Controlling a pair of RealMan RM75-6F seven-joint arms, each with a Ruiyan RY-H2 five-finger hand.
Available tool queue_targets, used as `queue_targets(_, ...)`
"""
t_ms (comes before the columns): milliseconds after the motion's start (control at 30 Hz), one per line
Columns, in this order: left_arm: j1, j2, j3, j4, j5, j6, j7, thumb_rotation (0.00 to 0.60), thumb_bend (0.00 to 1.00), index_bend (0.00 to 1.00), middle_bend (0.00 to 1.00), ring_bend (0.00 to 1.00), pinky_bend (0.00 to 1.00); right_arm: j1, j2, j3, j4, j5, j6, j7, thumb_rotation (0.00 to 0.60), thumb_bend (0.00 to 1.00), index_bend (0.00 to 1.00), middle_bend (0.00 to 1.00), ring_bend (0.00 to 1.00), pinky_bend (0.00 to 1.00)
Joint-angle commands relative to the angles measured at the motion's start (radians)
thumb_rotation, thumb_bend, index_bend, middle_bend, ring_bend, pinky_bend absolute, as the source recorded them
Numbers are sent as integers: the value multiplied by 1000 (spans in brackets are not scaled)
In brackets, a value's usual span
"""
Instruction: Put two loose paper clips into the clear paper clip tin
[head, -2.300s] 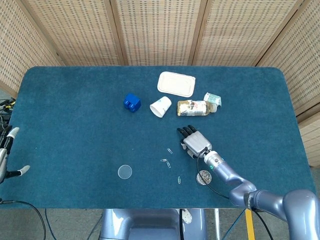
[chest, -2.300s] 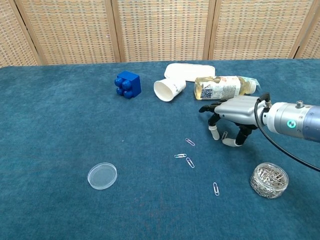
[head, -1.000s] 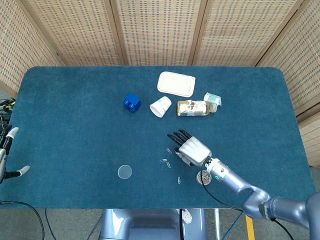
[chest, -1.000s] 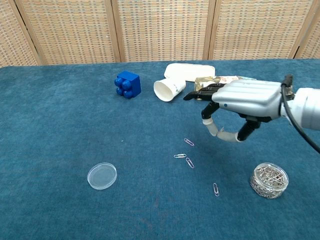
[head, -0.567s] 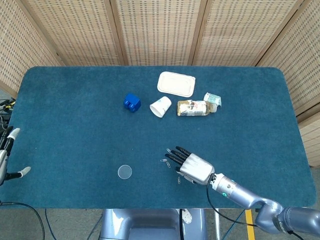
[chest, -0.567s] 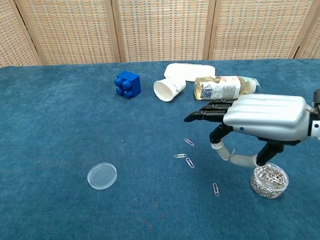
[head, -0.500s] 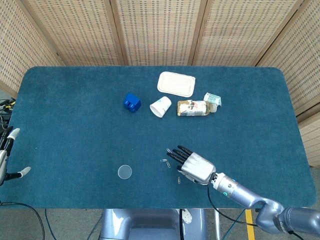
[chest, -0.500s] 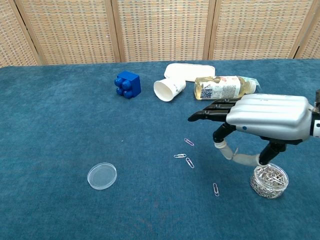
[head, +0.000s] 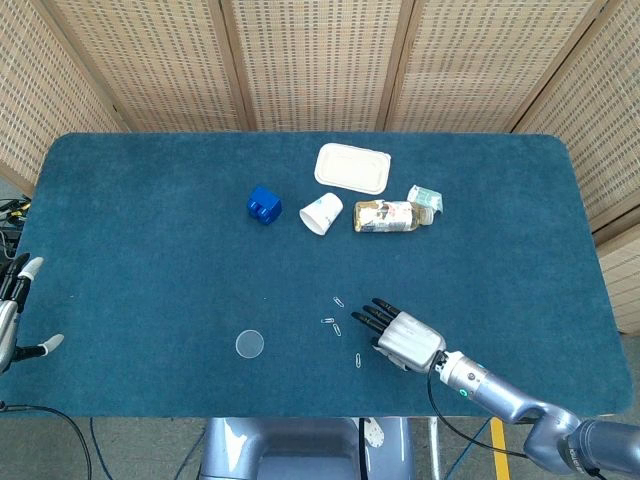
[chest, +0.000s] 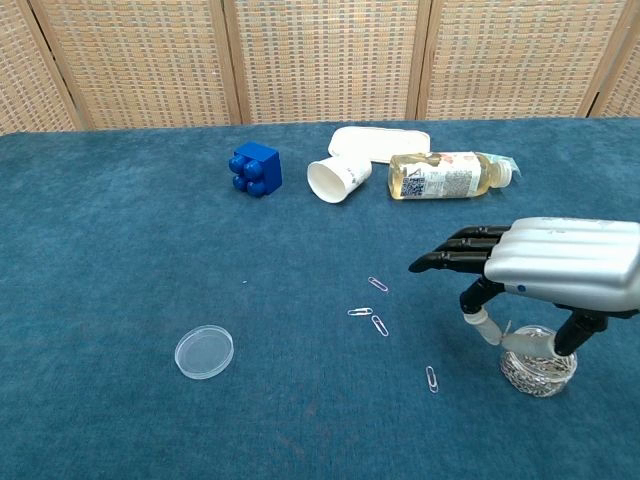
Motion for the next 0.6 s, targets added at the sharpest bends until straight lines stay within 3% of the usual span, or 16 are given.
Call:
queue_targets(33, 0, 0, 0, -1, 0, 0, 0, 600, 0, 0, 0, 0, 0, -4, -1, -1, 7, -4, 4, 0, 600, 430, 688, 22, 0, 0)
queue_targets(467, 0, 1, 1, -1, 2, -1, -3, 600, 0, 0, 0, 0, 0, -18, -15, -3, 23, -5, -3, -3, 600, 426, 688, 22, 0, 0)
queue_targets(600, -1, 1, 1, 0, 0, -3, -3, 600, 0, 0, 0, 0, 0, -22, -18, 2, 25, 6, -9, -21, 600, 295, 641, 22, 0, 0)
